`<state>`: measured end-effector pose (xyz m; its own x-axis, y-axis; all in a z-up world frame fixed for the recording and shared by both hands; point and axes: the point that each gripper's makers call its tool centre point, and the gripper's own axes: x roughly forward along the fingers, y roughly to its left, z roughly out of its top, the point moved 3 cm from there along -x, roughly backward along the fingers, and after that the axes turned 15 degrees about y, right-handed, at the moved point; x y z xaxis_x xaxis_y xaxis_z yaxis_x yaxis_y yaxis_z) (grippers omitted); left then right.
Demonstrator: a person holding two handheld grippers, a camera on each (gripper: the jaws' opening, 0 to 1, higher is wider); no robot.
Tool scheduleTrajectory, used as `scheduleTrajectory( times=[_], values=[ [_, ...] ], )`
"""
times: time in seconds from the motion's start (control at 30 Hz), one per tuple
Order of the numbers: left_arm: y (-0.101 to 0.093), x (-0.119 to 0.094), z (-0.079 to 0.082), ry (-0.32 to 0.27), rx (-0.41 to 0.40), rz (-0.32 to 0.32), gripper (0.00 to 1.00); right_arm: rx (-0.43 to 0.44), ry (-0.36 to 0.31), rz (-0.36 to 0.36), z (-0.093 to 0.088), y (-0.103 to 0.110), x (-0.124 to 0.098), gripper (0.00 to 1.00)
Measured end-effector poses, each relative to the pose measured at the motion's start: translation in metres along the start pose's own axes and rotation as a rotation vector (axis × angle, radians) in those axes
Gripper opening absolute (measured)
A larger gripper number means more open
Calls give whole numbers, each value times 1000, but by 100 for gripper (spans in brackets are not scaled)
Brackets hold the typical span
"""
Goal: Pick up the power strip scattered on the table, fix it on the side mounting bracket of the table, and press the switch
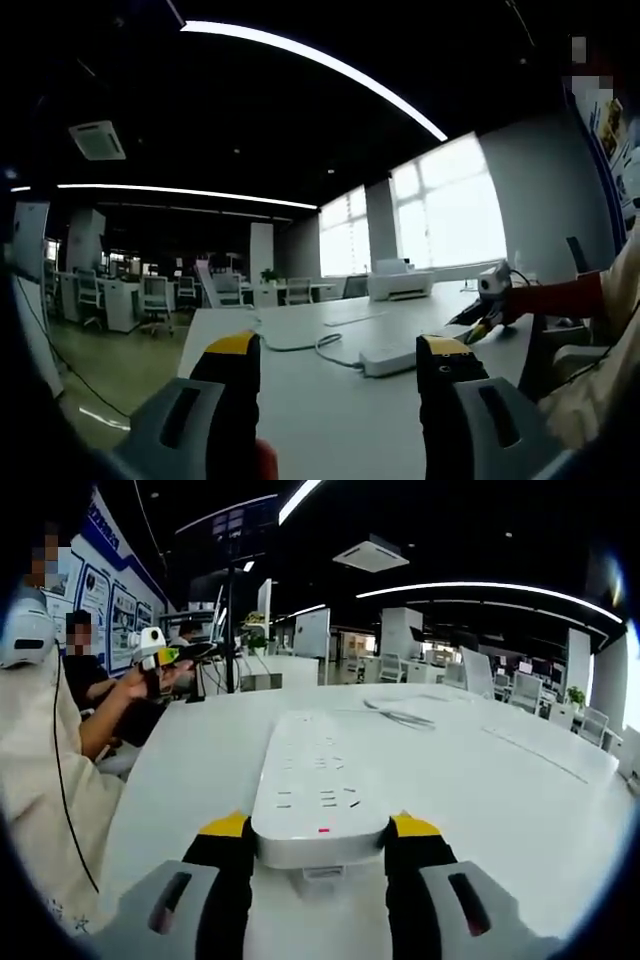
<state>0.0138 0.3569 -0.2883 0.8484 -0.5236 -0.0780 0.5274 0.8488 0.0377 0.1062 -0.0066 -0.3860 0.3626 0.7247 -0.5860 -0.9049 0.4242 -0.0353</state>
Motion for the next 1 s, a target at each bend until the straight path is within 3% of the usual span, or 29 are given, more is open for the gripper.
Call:
scheduleTrajectory(
  times=[0.4, 1.0],
  values=[
    [-5, 7, -3, 14, -12, -14, 67, 28, 46, -20, 1, -1, 3, 46],
    [-23, 23, -1, 16, -95, -72, 67, 75, 46, -7, 1, -5, 1, 46]
  ],
)
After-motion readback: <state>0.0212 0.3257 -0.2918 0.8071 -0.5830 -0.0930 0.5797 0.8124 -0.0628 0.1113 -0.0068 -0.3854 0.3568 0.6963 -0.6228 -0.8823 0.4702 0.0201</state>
